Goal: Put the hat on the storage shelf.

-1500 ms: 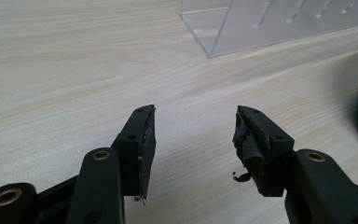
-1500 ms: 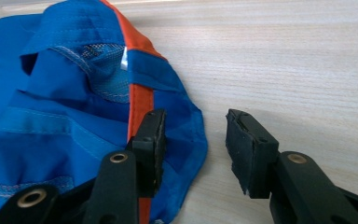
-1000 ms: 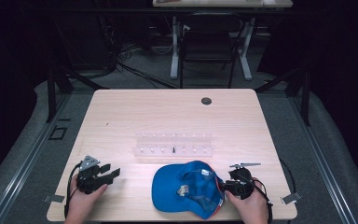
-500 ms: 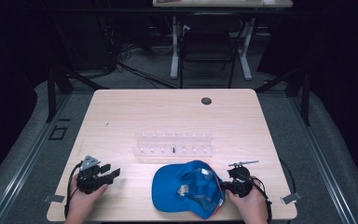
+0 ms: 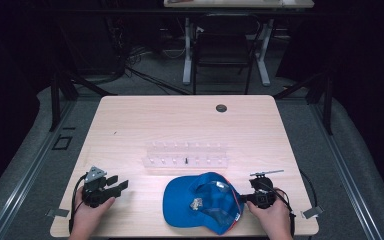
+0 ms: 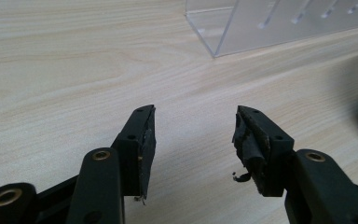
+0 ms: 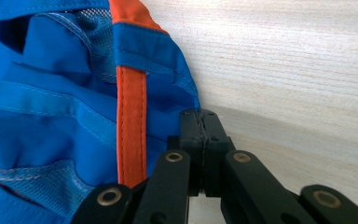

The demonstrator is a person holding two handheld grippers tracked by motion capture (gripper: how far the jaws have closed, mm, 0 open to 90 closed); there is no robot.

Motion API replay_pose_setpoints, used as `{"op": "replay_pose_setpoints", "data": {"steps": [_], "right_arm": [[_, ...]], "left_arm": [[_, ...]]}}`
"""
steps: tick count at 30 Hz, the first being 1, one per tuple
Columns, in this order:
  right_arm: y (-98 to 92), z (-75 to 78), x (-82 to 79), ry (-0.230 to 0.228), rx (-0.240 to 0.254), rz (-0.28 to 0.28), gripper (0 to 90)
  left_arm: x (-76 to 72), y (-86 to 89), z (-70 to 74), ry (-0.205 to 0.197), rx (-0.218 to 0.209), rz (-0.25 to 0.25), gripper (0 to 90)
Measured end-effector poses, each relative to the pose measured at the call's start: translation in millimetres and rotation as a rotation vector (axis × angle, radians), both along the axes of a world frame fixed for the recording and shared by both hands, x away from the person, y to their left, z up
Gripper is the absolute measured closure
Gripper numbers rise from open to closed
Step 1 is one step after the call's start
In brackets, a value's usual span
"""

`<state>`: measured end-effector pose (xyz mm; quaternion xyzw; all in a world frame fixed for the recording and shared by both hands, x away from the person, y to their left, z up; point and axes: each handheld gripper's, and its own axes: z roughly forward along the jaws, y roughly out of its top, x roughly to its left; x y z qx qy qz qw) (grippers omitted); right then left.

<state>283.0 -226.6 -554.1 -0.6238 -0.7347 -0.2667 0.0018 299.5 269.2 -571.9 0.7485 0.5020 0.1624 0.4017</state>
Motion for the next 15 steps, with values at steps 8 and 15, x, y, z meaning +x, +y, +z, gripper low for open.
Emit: {"op": "replay_pose_setpoints", "data": {"steps": [8,15], "right_arm": [[-6.1,14.6,6.5,0.062,0.007,0.047,90.0],[-11.2,36.0,12.9,0.090,0.047,0.061,90.0]], "left_arm": [[-0.4,-1.2,-0.1,-0.004,0.004,-0.002,48.9],[-0.2,-1.7,-0.4,-0.003,0.003,-0.004,48.9]]}}
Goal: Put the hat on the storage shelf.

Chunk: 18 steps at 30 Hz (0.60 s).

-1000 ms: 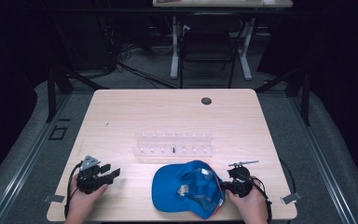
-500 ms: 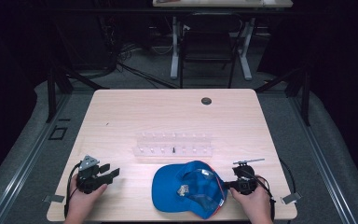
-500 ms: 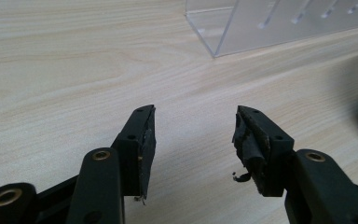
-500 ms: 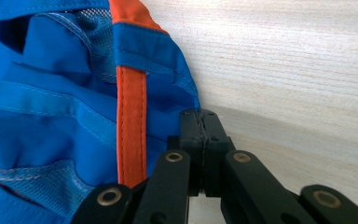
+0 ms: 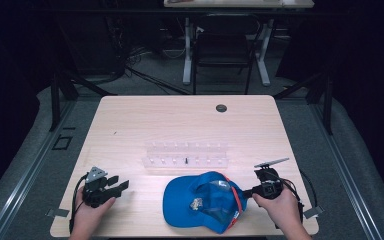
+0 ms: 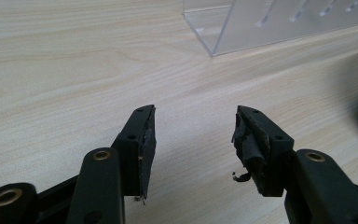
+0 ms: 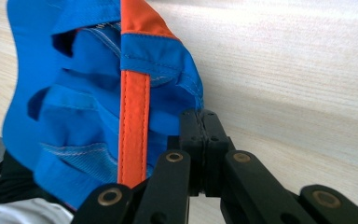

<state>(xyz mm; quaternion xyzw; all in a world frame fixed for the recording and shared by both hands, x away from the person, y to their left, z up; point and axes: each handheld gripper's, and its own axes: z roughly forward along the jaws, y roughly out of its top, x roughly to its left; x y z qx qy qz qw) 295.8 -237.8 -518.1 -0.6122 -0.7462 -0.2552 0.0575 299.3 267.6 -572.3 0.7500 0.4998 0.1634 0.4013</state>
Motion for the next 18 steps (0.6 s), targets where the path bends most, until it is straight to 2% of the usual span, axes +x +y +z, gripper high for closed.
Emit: {"op": "replay_pose_setpoints", "data": {"steps": [6,13,18], "right_arm": [[1.4,17.1,4.5,0.004,0.006,0.016,90.0],[5.1,32.1,8.4,0.000,-0.066,0.050,90.0],[7.7,41.5,10.1,0.015,-0.103,0.054,90.0]], "left_arm": [[-0.1,0.0,0.0,0.008,0.003,-0.005,48.9],[0.0,-0.8,-0.7,0.008,0.002,-0.005,48.9],[-0.1,-0.9,-0.7,0.008,0.005,-0.007,48.9]]}}
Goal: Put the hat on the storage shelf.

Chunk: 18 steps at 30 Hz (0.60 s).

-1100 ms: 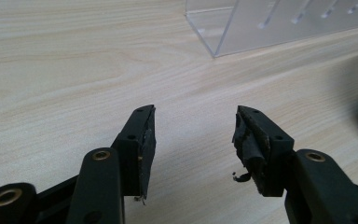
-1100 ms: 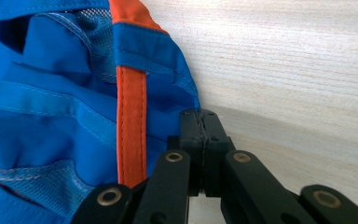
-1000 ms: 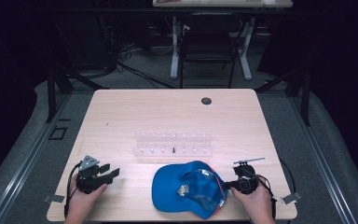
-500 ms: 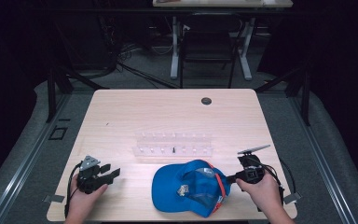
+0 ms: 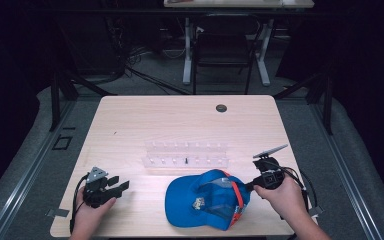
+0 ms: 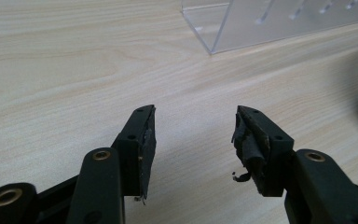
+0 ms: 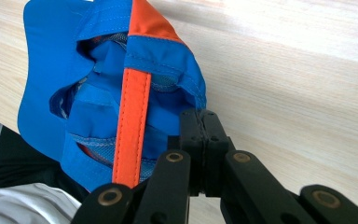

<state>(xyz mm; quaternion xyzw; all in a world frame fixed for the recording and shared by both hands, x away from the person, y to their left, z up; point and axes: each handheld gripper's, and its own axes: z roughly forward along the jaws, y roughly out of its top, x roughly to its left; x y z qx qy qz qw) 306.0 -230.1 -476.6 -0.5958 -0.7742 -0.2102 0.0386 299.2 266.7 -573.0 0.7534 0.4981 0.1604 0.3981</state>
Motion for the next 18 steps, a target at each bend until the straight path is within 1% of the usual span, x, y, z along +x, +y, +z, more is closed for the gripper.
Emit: {"op": "replay_pose_setpoints", "data": {"steps": [5,7,9,10,11,12,13,15,16,18], "right_arm": [[-2.3,10.3,1.2,0.010,-0.027,-0.002,90.0],[-3.0,13.3,1.3,0.011,-0.028,-0.007,90.0],[-4.1,16.9,1.9,0.030,-0.011,-0.008,90.0],[-3.3,17.9,1.4,0.027,0.001,-0.027,90.0],[-3.4,20.0,1.4,0.032,0.007,-0.030,90.0],[-4.7,22.6,2.3,0.045,0.009,-0.013,90.0],[-4.6,24.5,2.0,0.048,0.027,-0.025,90.0],[-5.1,27.6,2.4,0.052,0.037,-0.031,90.0],[-7.1,29.4,3.4,0.064,0.055,-0.020,90.0],[-8.1,31.6,3.8,0.068,0.085,-0.037,90.0]], "left_arm": [[-0.1,-0.1,-0.2,0.000,-0.003,0.002,48.9],[-0.1,0.1,-0.2,0.000,-0.004,0.002,48.9],[-0.1,0.1,-0.2,0.000,-0.005,0.002,48.9],[-0.1,0.1,-0.2,0.000,-0.005,0.002,48.9],[-0.1,0.1,-0.2,0.000,-0.005,0.002,48.9],[-0.1,0.0,-0.1,0.000,-0.004,0.002,48.9],[-0.1,-0.1,-0.1,0.000,-0.004,0.002,48.9],[-0.1,-0.2,-0.3,0.000,-0.002,0.001,48.9],[-0.1,-0.4,-0.4,0.000,-0.001,0.001,48.9],[0.0,-0.7,-0.6,-0.001,-0.001,0.001,48.9]]}}
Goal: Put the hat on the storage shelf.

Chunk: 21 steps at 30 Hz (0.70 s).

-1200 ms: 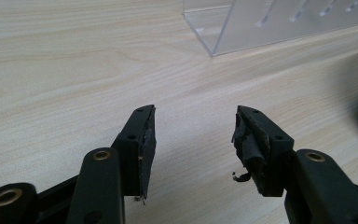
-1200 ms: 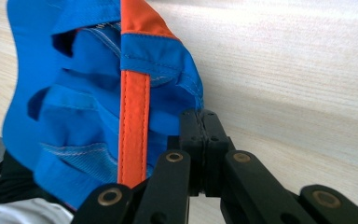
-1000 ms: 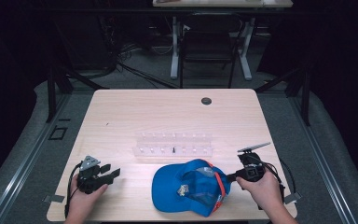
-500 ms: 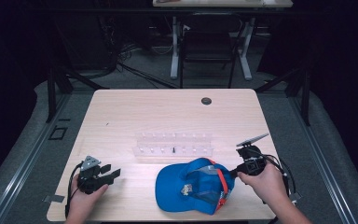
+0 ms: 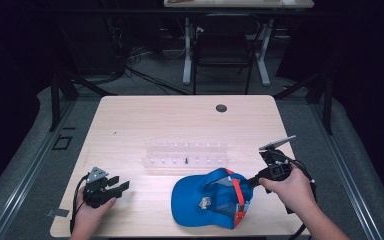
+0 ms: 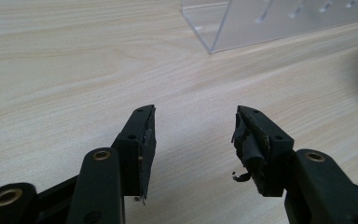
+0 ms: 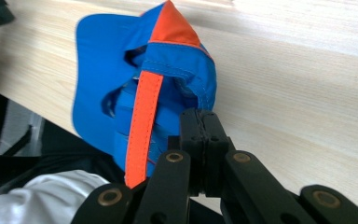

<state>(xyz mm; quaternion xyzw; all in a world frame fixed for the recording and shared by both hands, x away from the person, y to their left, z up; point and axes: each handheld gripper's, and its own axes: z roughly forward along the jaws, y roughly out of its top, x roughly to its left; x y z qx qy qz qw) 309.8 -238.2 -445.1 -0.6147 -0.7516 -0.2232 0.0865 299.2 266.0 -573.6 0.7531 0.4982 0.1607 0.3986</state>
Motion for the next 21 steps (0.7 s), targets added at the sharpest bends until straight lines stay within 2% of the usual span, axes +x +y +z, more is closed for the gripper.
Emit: {"op": "replay_pose_setpoints", "data": {"steps": [1,3,6,10,14,15,21], "right_arm": [[-1.2,1.7,0.7,0.010,0.001,0.009,90.0],[-1.5,3.0,0.8,0.014,0.028,-0.014,90.0],[-3.9,6.2,2.4,0.023,0.046,-0.015,90.0],[-6.5,11.7,4.4,0.045,0.075,0.000,90.0],[-6.0,16.9,5.0,0.043,0.100,-0.009,90.0],[-4.9,17.5,4.7,0.043,0.118,-0.027,90.0],[-5.8,23.7,6.3,0.062,0.194,-0.027,90.0]], "left_arm": [[-0.1,0.0,0.2,0.002,0.002,0.000,48.9],[0.0,-0.1,0.1,0.002,0.003,0.000,48.9],[0.0,0.0,-0.1,0.001,0.001,0.000,48.9],[0.0,-0.1,-0.2,0.001,0.001,0.000,49.0],[0.0,-0.4,-0.1,0.002,0.003,-0.002,48.9],[0.0,-0.4,-0.1,0.002,0.003,-0.002,48.9],[0.0,-0.2,-0.2,0.003,0.004,0.000,48.9]]}}
